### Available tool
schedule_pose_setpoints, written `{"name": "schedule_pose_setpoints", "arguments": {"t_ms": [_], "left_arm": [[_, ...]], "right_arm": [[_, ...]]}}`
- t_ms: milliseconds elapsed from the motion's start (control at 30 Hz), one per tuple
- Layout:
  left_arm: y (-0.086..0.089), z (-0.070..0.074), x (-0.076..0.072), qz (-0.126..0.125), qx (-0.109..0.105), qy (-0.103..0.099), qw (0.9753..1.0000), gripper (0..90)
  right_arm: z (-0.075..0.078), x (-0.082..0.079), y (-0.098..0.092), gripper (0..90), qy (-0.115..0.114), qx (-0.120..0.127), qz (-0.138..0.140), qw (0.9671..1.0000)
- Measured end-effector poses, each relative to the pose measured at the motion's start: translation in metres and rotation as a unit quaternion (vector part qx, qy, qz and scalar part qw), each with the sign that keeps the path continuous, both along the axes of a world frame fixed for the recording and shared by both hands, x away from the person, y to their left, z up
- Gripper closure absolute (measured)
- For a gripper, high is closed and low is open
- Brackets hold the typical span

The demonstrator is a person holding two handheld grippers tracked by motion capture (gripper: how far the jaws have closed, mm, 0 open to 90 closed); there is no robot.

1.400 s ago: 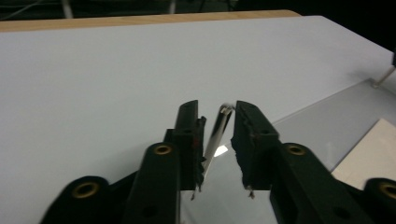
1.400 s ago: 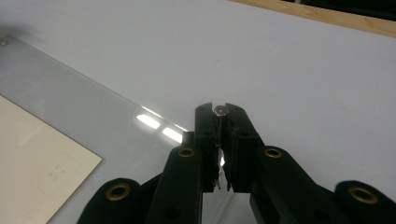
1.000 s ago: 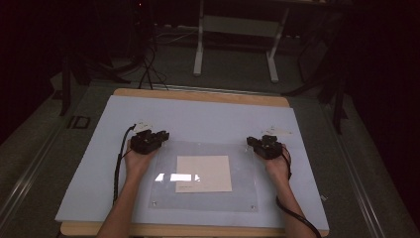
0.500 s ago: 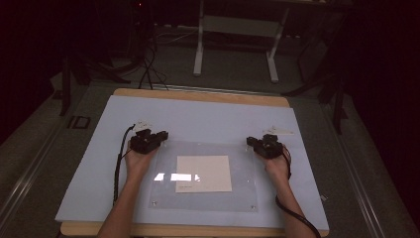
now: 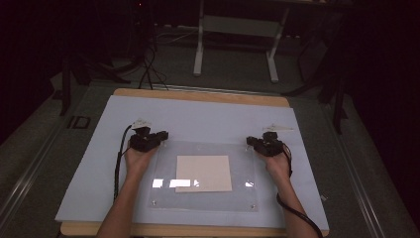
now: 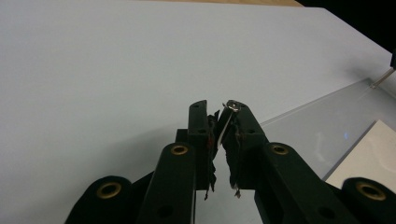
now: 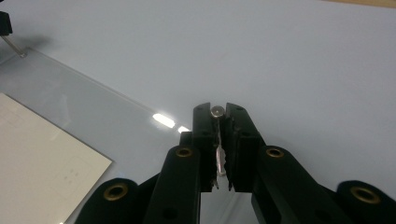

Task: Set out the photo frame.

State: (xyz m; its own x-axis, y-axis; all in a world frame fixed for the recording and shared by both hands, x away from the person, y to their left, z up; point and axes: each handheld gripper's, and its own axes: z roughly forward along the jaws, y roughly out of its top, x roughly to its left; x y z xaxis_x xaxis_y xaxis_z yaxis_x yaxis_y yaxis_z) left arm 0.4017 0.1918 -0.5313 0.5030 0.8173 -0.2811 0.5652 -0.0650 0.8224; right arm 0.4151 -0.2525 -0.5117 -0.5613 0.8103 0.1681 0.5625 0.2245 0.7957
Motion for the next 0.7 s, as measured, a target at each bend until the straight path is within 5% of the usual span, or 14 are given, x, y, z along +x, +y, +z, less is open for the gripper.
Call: {"name": "schedule_pose_setpoints", "arguments": {"t_ms": [433, 700], "left_arm": [[0.002, -0.003, 0.009, 0.004, -0.029, 0.021, 0.9993, 80.9], [0.001, -0.002, 0.013, 0.008, -0.029, 0.028, 0.9992, 81.5]], "right_arm": [[0.002, 0.011, -0.002, 83.8, 0.033, 0.017, 0.000, 0.9993], [0.004, 0.018, -0.003, 84.2, 0.051, 0.016, 0.003, 0.9986]]}}
